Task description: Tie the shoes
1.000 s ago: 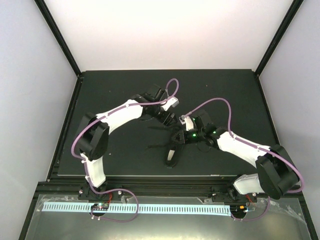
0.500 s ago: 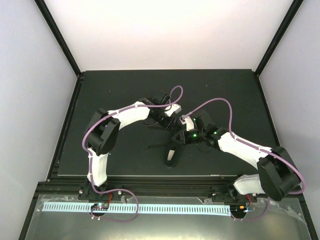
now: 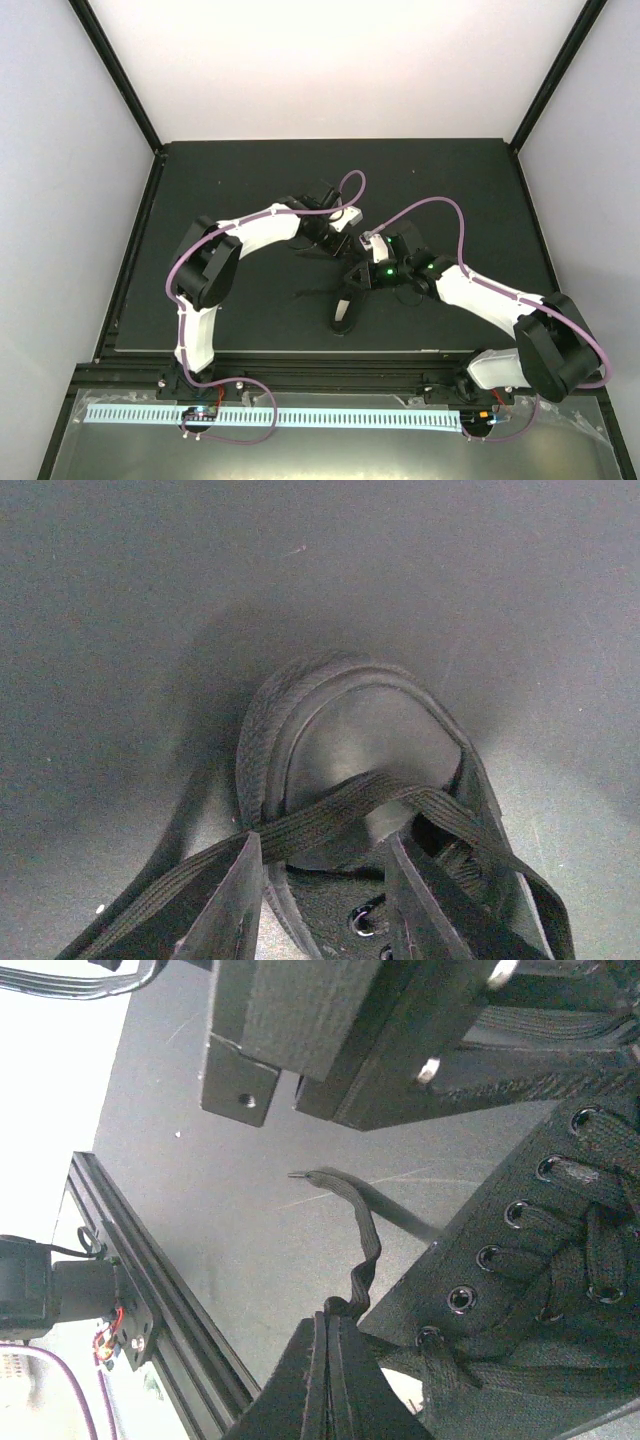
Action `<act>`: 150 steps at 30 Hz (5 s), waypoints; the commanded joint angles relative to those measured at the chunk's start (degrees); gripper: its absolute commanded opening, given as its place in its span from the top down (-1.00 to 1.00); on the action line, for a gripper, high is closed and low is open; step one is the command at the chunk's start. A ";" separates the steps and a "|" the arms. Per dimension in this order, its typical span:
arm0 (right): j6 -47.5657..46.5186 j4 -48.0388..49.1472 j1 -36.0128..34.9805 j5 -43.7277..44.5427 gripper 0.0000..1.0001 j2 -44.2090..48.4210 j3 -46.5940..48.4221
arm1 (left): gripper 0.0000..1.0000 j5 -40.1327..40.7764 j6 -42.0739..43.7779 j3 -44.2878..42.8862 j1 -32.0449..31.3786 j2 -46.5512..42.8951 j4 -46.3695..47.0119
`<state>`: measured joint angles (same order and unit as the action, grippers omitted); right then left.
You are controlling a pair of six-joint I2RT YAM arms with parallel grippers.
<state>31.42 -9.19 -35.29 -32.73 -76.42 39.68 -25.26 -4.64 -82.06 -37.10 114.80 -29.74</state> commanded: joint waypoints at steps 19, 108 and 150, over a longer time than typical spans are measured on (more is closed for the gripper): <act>0.05 0.15 -0.32 -0.17 0.97 1.41 -0.24 | 0.97 4.10 -2.43 4.61 -0.40 -7.76 4.94; 4.09 0.43 -0.40 1.27 0.97 4.26 -6.55 | 0.55 -3.52 -8.82 4.62 -0.05 2.89 18.44; 4.28 0.50 -0.34 1.58 0.97 4.96 -6.51 | 0.59 -1.76 -15.48 13.73 -0.61 -5.14 20.65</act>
<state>35.07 -9.17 -35.29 -31.64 -72.53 33.08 -28.32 -19.00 -70.17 -37.26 113.23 -7.53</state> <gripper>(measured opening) 0.032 0.206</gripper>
